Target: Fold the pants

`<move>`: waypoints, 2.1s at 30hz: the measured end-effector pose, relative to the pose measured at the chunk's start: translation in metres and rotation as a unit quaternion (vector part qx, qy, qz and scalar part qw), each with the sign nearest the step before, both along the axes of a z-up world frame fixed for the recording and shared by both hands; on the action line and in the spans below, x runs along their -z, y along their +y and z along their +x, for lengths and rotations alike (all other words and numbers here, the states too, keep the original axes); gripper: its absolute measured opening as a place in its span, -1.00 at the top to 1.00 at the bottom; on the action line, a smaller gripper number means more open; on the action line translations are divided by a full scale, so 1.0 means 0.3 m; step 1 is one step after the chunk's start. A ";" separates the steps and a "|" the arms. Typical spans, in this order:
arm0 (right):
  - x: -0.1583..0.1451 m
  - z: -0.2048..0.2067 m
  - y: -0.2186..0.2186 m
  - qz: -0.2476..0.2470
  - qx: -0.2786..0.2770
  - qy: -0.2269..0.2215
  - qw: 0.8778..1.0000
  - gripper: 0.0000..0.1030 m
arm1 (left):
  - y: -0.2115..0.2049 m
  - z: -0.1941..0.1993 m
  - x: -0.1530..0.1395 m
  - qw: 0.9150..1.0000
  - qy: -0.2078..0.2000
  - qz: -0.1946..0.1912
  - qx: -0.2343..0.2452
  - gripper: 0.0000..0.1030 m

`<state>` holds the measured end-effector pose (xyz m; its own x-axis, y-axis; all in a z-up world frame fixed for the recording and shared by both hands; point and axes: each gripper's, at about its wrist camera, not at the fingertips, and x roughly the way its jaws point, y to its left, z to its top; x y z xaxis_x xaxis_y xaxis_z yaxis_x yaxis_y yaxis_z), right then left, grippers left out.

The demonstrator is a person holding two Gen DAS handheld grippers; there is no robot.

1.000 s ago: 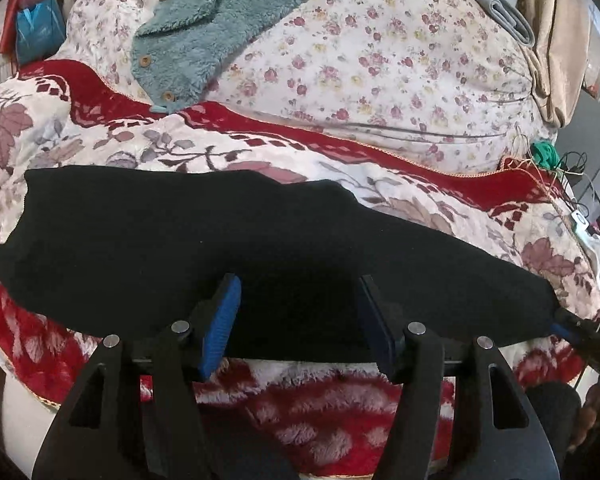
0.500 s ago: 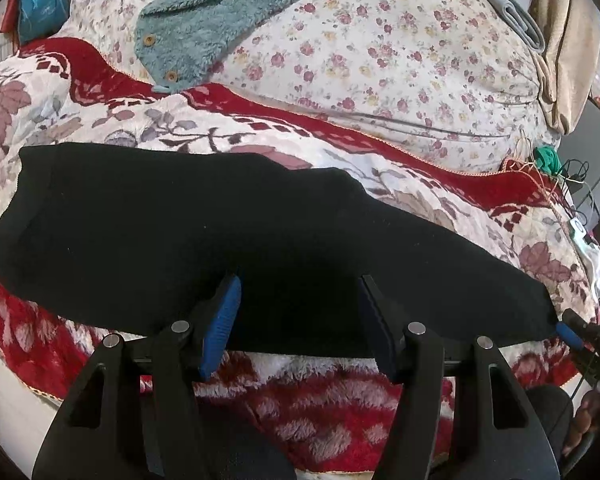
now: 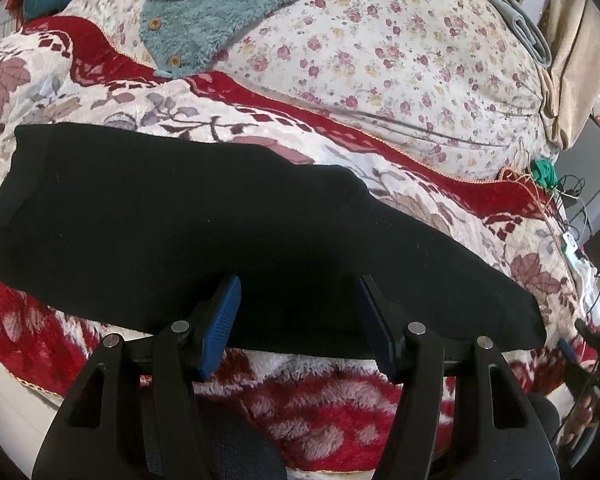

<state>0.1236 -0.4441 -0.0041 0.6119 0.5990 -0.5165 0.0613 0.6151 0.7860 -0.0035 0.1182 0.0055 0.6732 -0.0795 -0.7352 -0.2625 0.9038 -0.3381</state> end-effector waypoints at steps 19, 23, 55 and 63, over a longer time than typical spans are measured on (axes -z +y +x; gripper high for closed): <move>0.191 0.071 -0.006 0.071 0.064 0.052 0.994 0.09 | 0.022 -0.003 0.007 1.000 0.002 -0.026 0.004 -0.16; 0.186 0.049 -0.011 0.048 0.071 0.041 0.995 0.29 | 0.025 -0.002 0.005 0.999 0.003 -0.035 0.002 -0.16; -0.026 -0.121 0.524 -0.546 -0.150 -0.301 0.768 0.76 | -0.861 0.604 -0.161 0.882 0.195 -0.243 0.353 -0.23; -0.043 -0.169 0.631 -0.581 -0.208 -0.340 0.710 0.76 | -0.876 0.613 -0.209 0.895 0.195 -0.157 0.369 -0.23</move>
